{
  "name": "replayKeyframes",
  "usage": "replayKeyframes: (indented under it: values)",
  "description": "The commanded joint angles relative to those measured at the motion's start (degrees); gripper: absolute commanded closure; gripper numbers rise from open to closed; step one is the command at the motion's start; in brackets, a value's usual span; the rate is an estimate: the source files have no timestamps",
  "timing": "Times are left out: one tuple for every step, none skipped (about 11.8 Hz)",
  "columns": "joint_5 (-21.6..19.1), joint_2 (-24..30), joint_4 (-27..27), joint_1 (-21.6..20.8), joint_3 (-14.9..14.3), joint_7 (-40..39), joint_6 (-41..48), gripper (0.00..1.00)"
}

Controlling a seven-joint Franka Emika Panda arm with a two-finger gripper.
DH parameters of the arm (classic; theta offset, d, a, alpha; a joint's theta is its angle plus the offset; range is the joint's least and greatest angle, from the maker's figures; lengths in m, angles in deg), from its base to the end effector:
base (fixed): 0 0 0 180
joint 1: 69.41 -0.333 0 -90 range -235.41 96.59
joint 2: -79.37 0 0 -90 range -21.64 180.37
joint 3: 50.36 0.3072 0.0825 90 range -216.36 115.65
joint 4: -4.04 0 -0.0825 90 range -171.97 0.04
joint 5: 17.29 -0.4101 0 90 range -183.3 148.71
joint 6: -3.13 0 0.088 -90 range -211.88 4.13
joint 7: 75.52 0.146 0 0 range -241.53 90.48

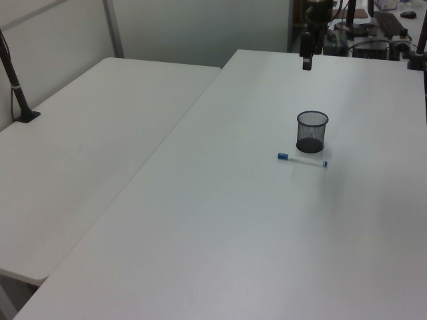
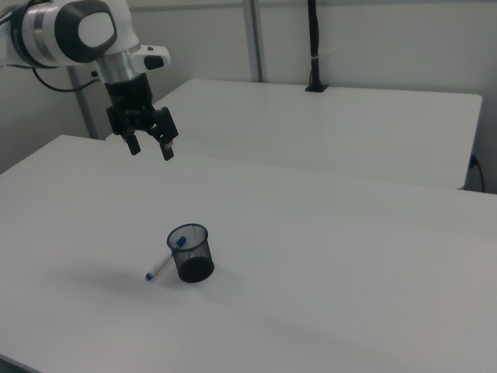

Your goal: Remove the marker

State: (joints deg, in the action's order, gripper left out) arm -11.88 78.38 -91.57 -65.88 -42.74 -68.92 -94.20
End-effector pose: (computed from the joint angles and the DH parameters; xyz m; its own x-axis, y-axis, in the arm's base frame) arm 0.5940 0.0294 0.5293 0.9992 -0.0314 0.0228 -0.0333 -0.9954 0.0894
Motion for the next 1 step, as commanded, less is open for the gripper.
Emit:
replayKeyframes:
  values:
    - [-0.8, 1.4, -1.6, 1.1, 1.0, -1.1, 0.6, 0.0]
